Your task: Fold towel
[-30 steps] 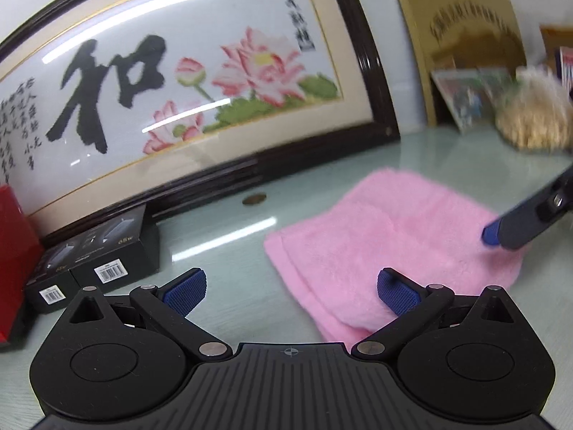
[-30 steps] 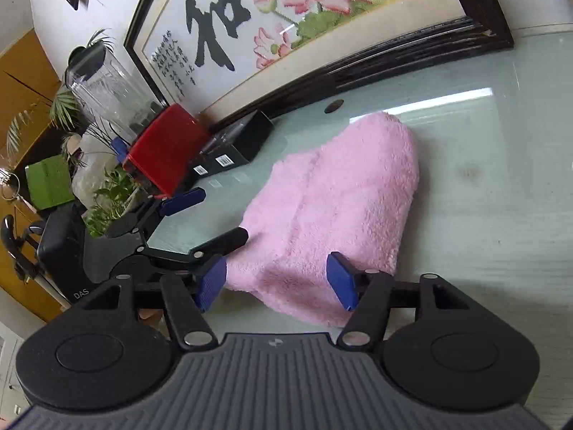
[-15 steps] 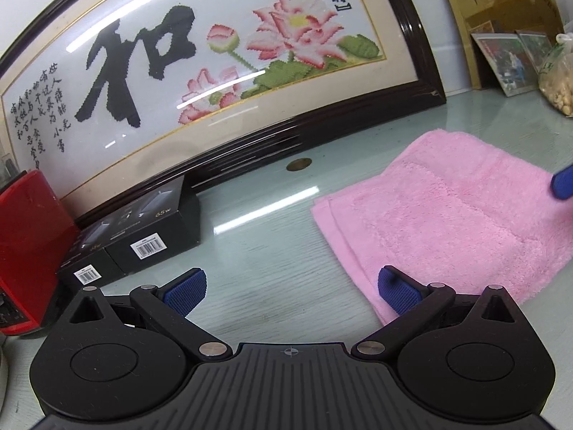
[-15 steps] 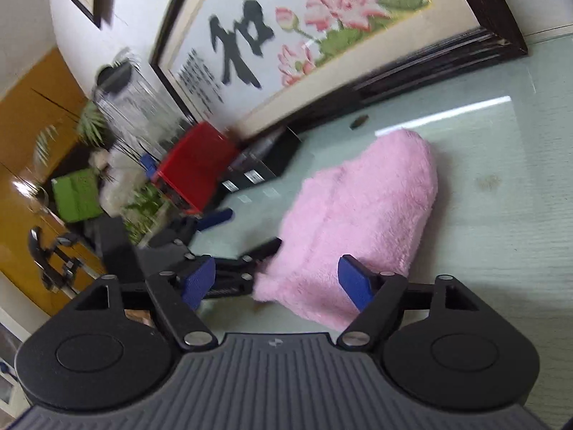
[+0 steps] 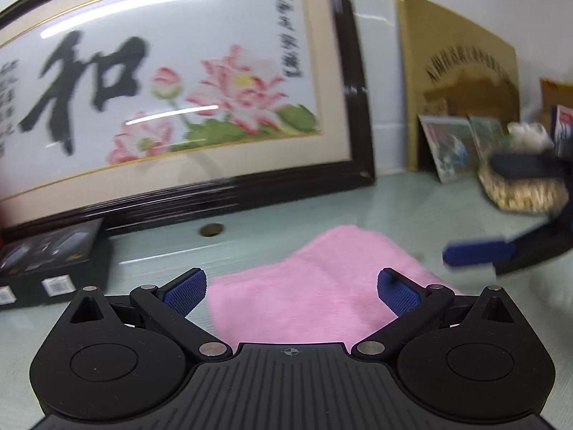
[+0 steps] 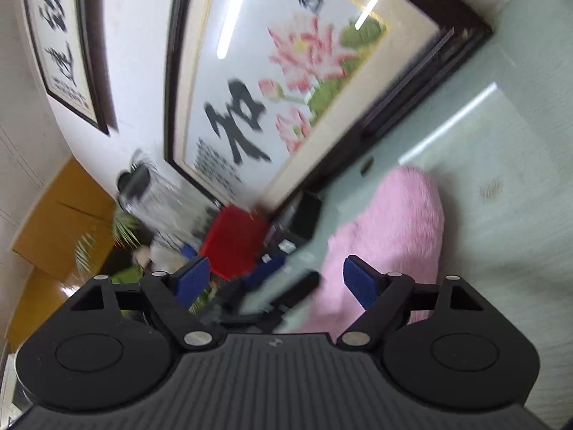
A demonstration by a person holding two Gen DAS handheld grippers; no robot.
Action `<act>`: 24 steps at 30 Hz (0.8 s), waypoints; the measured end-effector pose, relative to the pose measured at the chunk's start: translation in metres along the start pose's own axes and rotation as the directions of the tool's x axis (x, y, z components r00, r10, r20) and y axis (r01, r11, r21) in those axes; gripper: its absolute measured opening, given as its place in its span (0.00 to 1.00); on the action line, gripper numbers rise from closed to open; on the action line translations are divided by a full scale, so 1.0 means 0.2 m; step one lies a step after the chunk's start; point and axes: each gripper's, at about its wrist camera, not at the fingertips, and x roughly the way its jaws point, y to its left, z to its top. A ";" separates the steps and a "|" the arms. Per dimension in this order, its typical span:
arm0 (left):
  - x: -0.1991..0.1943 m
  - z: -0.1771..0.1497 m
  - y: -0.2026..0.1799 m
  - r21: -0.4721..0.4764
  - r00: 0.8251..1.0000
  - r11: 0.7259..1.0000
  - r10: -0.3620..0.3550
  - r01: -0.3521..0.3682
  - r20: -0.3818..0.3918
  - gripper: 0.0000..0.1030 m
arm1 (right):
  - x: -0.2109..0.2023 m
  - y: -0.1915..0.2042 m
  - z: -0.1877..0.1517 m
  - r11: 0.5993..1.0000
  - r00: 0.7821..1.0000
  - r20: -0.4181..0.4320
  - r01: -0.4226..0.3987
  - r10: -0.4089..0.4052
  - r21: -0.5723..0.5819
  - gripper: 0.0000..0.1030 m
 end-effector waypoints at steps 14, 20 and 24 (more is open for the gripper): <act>0.11 -0.05 0.28 -0.251 0.981 0.962 0.062 -0.108 -0.182 0.98 | 0.09 0.07 -0.02 0.987 0.990 -0.091 0.091 -0.104 -0.134 0.89; -0.07 -0.08 0.35 -0.214 0.992 0.973 0.060 -0.083 -0.110 1.00 | 0.13 0.08 -0.03 0.990 0.986 -0.164 0.011 -0.035 -0.143 0.94; -0.03 -0.14 0.33 -0.101 0.971 0.981 0.145 -0.166 -0.189 1.00 | 0.21 0.06 -0.05 0.987 0.966 -0.238 0.064 -0.098 -0.148 0.95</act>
